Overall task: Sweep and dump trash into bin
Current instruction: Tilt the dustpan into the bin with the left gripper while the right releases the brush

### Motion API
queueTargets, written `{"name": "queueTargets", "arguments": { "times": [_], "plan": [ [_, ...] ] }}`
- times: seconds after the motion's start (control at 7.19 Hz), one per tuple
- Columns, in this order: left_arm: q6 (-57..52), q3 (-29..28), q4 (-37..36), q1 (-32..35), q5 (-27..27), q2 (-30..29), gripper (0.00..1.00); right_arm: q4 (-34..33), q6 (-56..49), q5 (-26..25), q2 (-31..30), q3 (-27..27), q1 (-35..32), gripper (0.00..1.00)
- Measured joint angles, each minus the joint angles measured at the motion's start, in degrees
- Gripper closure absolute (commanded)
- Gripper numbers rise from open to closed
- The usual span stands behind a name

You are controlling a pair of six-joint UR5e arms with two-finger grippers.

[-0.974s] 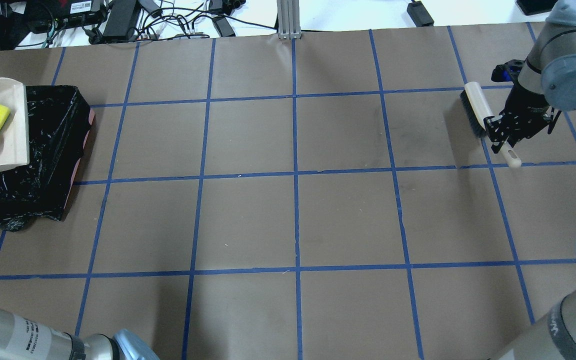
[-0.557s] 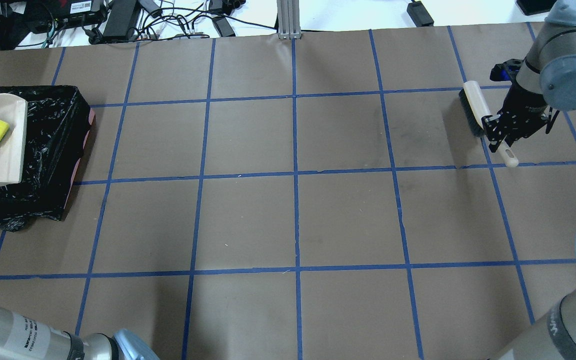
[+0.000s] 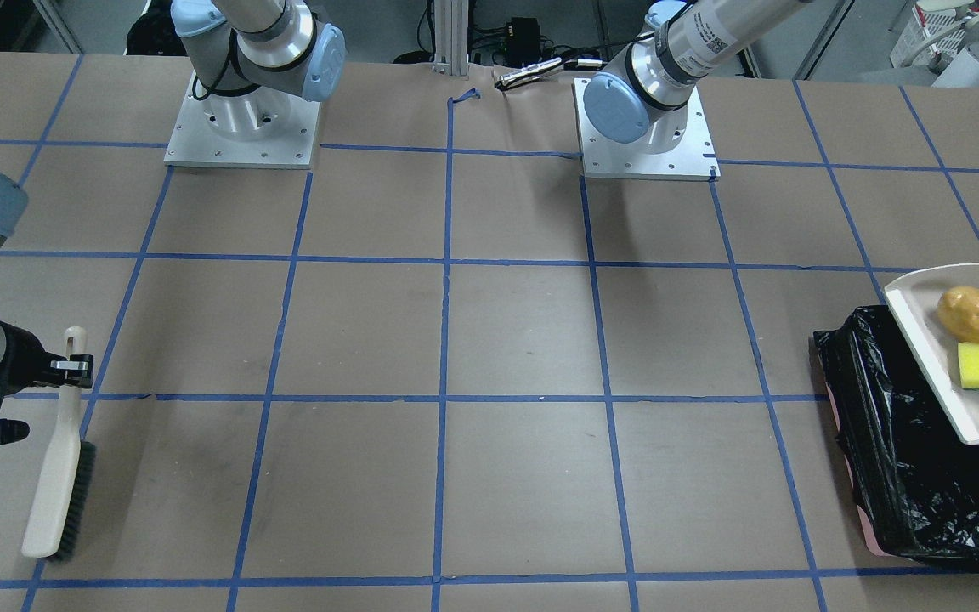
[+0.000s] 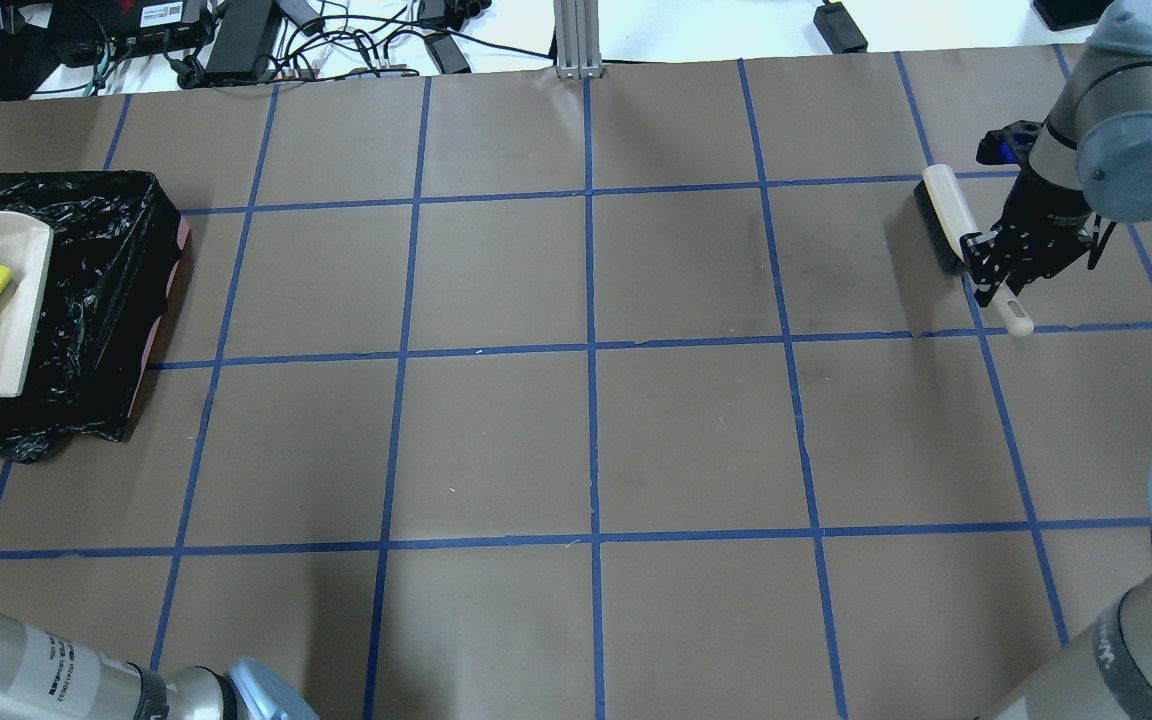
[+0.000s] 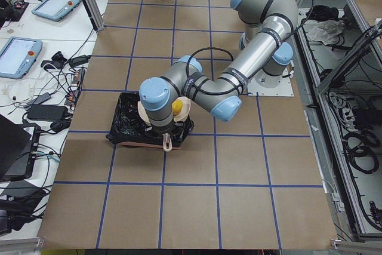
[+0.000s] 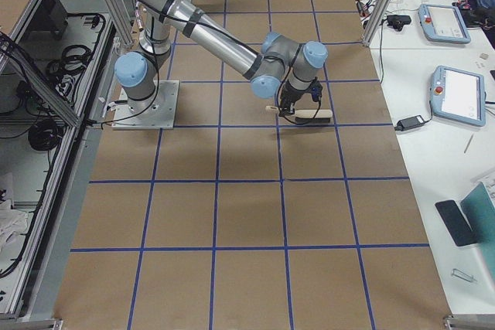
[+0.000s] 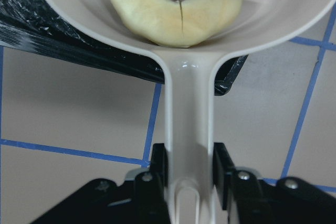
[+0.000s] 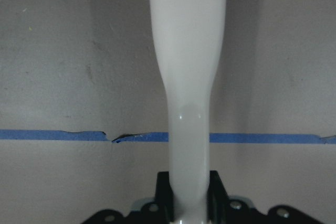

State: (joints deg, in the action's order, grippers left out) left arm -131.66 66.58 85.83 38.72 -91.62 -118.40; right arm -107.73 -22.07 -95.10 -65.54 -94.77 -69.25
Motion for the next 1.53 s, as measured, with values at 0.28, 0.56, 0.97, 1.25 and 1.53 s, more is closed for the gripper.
{"name": "queueTargets", "arguments": {
  "times": [0.28, 0.56, 0.97, 1.25, 1.53],
  "plan": [
    [-1.36, 0.06, -0.43, 0.48, -1.69, -0.61, 0.98, 0.04, -0.01, 0.05, 0.05, 0.0, 0.0, 0.62],
    [-2.35, 0.03, -0.97, 1.79, -3.74, -0.95, 0.98, 0.12, -0.07, 0.18, 0.08, -0.06, 0.0, 0.42],
    [-5.33, -0.35, -2.16, 3.39, -6.71, -0.96, 0.98, 0.2, -0.08, 0.11, 0.12, 0.01, 0.0, 0.21],
    [-7.4, -0.4, -3.73, 4.43, -8.53, -0.58, 0.98, -0.02, 0.3, 0.11, -0.15, 0.2, 0.05, 0.01],
    [-7.78, -0.4, -5.27, 6.37, -11.98, 0.0, 0.98, 0.15, 0.67, 0.11, -1.12, 1.32, 0.08, 0.0]
  ]
}}
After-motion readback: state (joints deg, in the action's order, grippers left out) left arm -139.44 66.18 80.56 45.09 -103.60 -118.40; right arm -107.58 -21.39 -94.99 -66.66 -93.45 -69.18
